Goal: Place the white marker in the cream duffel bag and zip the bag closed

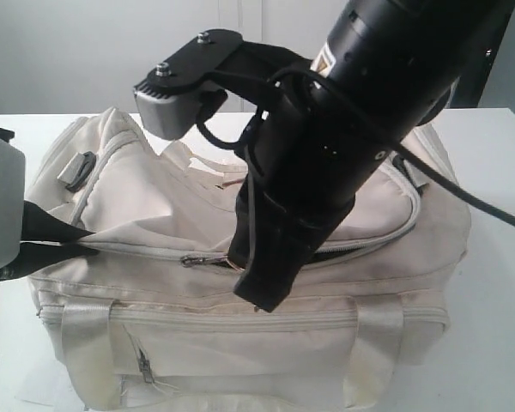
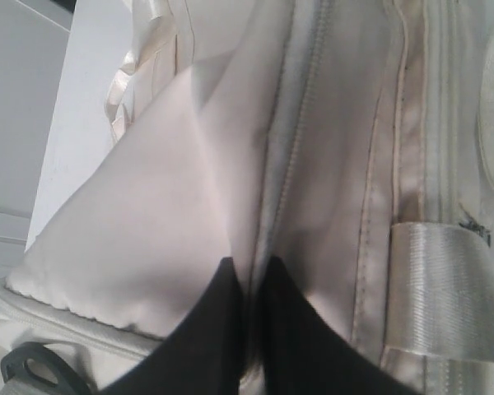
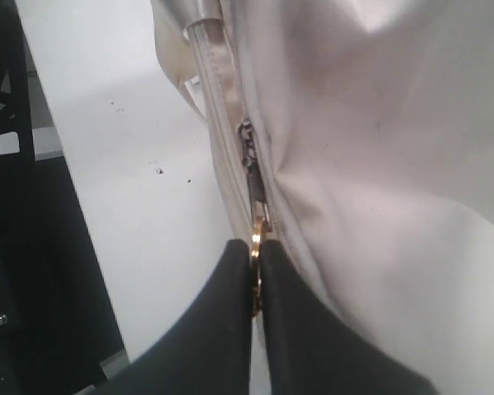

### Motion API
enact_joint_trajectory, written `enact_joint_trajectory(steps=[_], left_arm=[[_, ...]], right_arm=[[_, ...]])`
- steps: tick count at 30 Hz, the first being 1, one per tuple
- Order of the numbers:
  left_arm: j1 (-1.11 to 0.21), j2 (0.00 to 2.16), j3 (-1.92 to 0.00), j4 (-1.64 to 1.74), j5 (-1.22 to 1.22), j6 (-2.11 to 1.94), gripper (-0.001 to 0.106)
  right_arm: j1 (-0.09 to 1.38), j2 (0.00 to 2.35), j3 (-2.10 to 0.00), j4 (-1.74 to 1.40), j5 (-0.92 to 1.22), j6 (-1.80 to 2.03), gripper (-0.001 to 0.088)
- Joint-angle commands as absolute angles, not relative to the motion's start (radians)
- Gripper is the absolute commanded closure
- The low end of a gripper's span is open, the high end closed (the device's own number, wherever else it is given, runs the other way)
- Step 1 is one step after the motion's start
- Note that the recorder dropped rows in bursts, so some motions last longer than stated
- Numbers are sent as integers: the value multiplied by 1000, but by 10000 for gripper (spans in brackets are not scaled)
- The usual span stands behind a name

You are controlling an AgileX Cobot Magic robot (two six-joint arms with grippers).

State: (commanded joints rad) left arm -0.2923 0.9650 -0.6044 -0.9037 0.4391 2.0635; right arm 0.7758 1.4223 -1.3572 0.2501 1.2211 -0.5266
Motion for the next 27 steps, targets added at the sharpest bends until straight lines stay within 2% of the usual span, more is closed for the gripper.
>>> enact_joint_trajectory(steps=[22, 27], left_arm=[[-292, 965, -604, -904, 439, 2058, 1003], [-292, 965, -604, -904, 439, 2058, 1003]], right_arm=[[775, 1332, -1278, 107, 1221, -527, 868], [723, 1326, -1278, 104, 1221, -527, 868]])
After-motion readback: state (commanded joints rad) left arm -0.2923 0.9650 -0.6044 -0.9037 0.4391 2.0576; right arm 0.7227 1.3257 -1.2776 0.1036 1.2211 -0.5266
